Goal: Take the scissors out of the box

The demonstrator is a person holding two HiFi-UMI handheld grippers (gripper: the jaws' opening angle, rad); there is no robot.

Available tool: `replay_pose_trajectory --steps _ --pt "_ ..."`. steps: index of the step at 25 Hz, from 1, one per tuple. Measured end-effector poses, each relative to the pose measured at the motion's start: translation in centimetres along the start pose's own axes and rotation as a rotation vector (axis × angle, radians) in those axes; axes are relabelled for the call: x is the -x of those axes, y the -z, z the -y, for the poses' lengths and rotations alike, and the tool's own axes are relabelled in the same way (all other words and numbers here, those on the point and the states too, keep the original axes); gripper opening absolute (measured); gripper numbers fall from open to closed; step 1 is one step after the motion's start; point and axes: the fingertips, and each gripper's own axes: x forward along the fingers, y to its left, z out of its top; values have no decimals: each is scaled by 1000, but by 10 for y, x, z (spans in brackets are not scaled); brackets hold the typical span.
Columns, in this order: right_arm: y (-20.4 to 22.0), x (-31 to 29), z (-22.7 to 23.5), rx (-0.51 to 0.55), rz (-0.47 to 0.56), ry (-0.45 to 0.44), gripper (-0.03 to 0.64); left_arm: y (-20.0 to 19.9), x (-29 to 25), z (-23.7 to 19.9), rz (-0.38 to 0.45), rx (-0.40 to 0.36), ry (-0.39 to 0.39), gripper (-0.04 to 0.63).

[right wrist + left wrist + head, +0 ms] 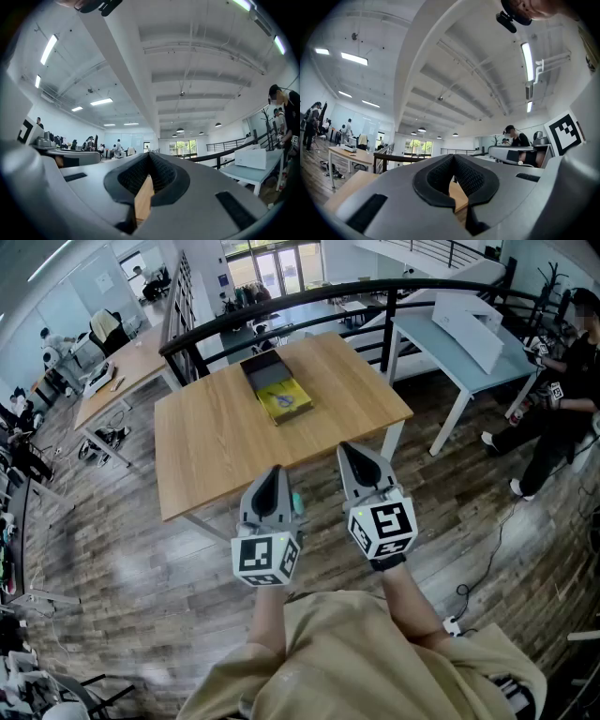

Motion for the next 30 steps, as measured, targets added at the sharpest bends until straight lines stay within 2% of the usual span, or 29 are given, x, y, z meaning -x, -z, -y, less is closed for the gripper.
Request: replay_pose_trajectory --steps 5,10,17,22,30 --pt "9 4 4 -18 -15 13 14 7 4 4 -11 -15 -4 11" --pt "14 8 16 -91 -11 44 14 11 4 13 -21 -22 5 11" --pt "43 -21 7 -57 -98 30 14 23 -7 -7 -36 -30 -17 11" --pt "70 -66 -2 -21 -167 -9 14 40 -46 -42 -47 3 -25 11" --pt "80 -170 13 -5 -189 -29 14 46 -141 -103 -47 28 1 12"
